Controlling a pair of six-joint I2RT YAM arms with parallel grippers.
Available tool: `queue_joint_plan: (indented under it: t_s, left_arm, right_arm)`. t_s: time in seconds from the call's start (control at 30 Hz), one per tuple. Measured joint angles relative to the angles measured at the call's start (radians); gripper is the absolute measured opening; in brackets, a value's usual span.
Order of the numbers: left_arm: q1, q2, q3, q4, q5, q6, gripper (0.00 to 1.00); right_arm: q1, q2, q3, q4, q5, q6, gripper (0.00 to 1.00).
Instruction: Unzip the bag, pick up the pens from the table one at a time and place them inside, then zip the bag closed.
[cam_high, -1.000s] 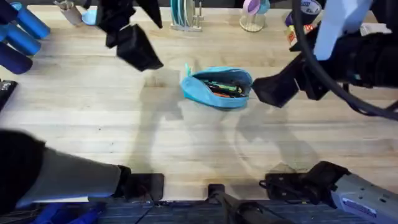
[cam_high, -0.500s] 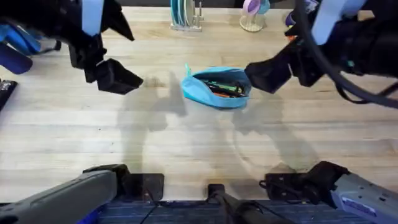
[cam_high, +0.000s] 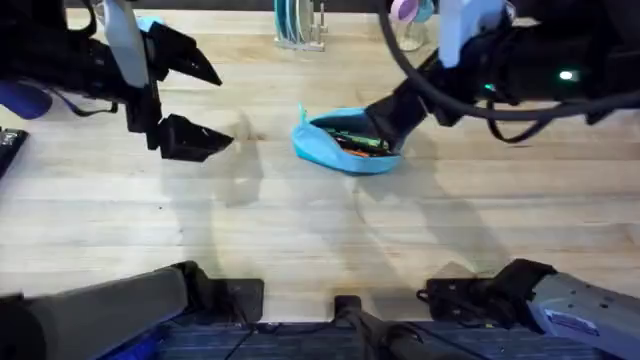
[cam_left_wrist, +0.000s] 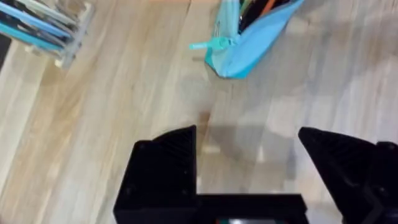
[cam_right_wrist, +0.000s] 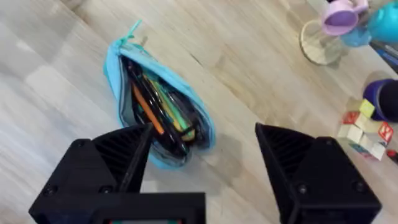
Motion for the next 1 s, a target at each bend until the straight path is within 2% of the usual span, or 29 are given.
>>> queue_joint_plan:
  t_s: [0.33,0.47,0.5,0.67,1.0]
  left_arm:
    - [0.002,0.199,0.000,0.011,0.077,0.043,0.994]
    - [0.002,0.278,0.000,0.001,0.118,0.093,0.994]
    - [0.002,0.316,0.000,0.002,0.151,0.139,0.994]
    - [0.002,0.350,0.000,0.010,0.189,0.193,0.994]
    - [0.002,0.390,0.000,0.013,0.207,0.217,0.994]
  right_arm:
    - [0.053,0.024,0.000,0.175,-0.092,0.013,0.996]
    - [0.053,0.024,0.000,0.182,-0.103,0.026,0.996]
    - [0.053,0.024,0.000,0.183,-0.106,0.028,0.997]
    - [0.053,0.024,0.000,0.182,-0.106,0.031,0.996]
    - [0.053,0.027,0.000,0.185,-0.109,0.164,0.996]
